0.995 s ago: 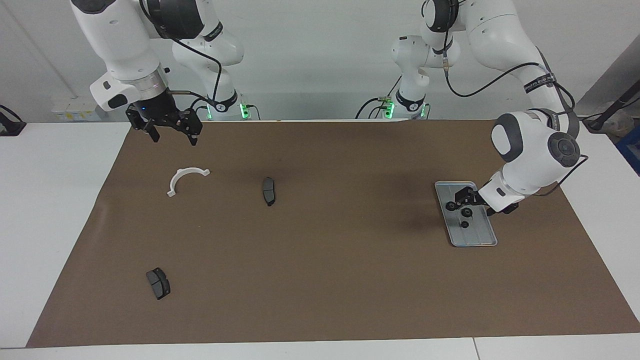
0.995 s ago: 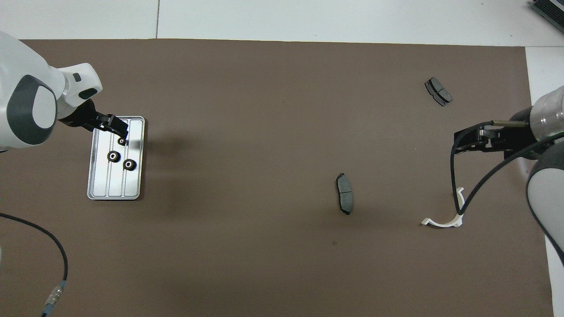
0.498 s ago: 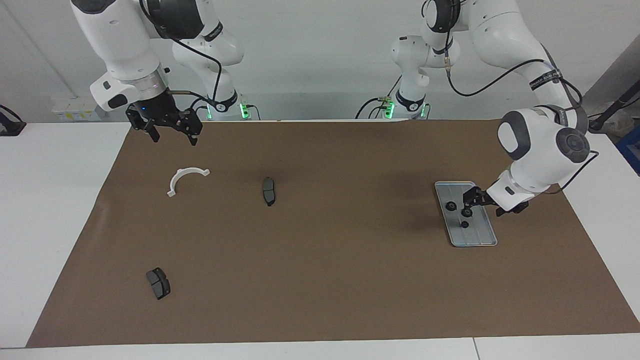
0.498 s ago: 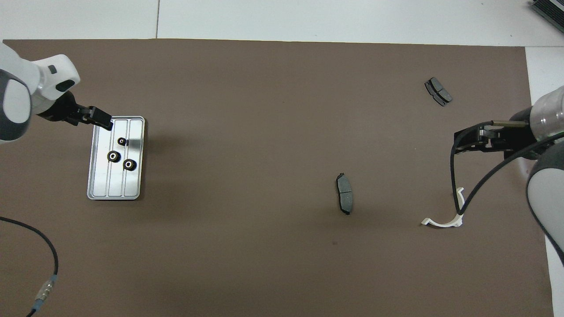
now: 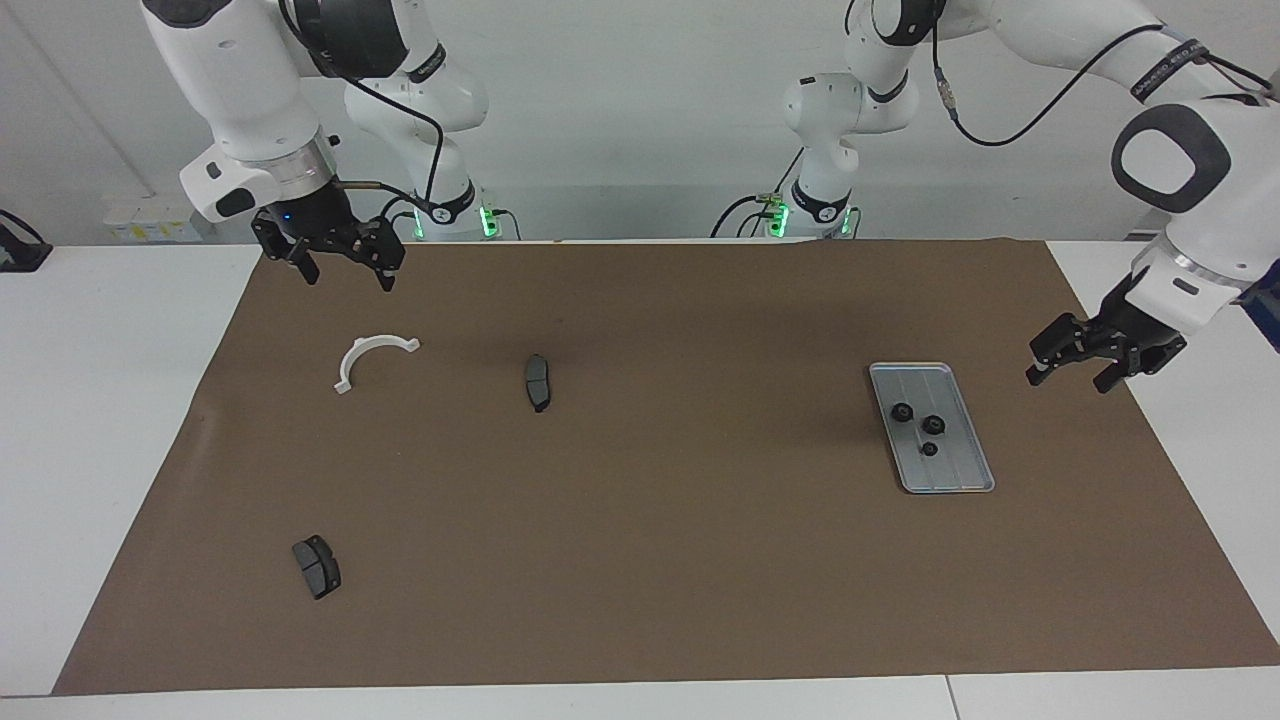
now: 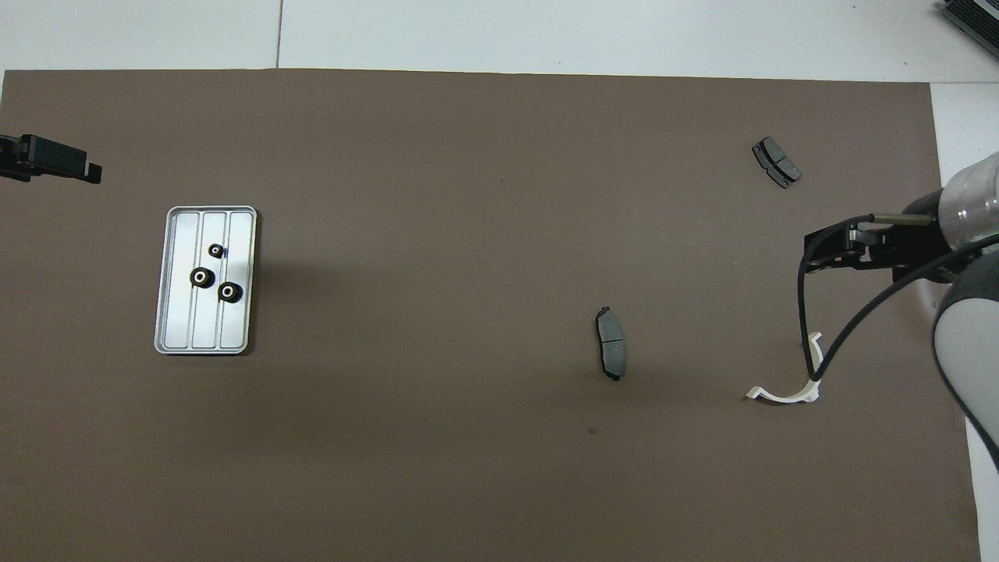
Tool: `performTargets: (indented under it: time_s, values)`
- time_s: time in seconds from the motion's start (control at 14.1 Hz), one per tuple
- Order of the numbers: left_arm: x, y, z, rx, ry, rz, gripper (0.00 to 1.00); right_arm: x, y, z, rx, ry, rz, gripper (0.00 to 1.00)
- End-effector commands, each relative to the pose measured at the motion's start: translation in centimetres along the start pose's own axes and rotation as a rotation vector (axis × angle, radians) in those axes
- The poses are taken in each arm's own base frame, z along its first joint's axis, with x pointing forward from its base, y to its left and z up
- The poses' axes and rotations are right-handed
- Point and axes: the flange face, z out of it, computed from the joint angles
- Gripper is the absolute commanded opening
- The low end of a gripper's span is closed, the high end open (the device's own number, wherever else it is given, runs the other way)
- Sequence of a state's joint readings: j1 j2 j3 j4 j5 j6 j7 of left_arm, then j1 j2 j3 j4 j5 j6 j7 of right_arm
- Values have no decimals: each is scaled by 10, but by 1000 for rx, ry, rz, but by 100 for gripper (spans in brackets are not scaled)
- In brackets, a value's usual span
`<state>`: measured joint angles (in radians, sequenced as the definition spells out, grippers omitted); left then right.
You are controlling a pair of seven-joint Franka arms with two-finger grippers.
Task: Pick bearing gear from pile to tray
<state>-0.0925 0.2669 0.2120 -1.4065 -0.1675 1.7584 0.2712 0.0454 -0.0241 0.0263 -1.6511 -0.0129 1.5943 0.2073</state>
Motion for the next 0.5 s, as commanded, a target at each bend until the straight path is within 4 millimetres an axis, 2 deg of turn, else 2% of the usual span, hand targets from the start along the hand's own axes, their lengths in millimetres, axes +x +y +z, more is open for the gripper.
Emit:
performTargets:
  time_s: [0.0, 0.21, 0.43]
  values:
    - [1, 17, -13, 70, 22, -23, 100, -1, 3, -2, 22, -1, -20, 100]
    - [5, 13, -23, 127, 91, -46, 100, -1, 3, -2, 22, -1, -20, 100]
    - [0, 2, -15, 135, 105, -62, 100, -1, 3, -2, 22, -1, -20, 100]
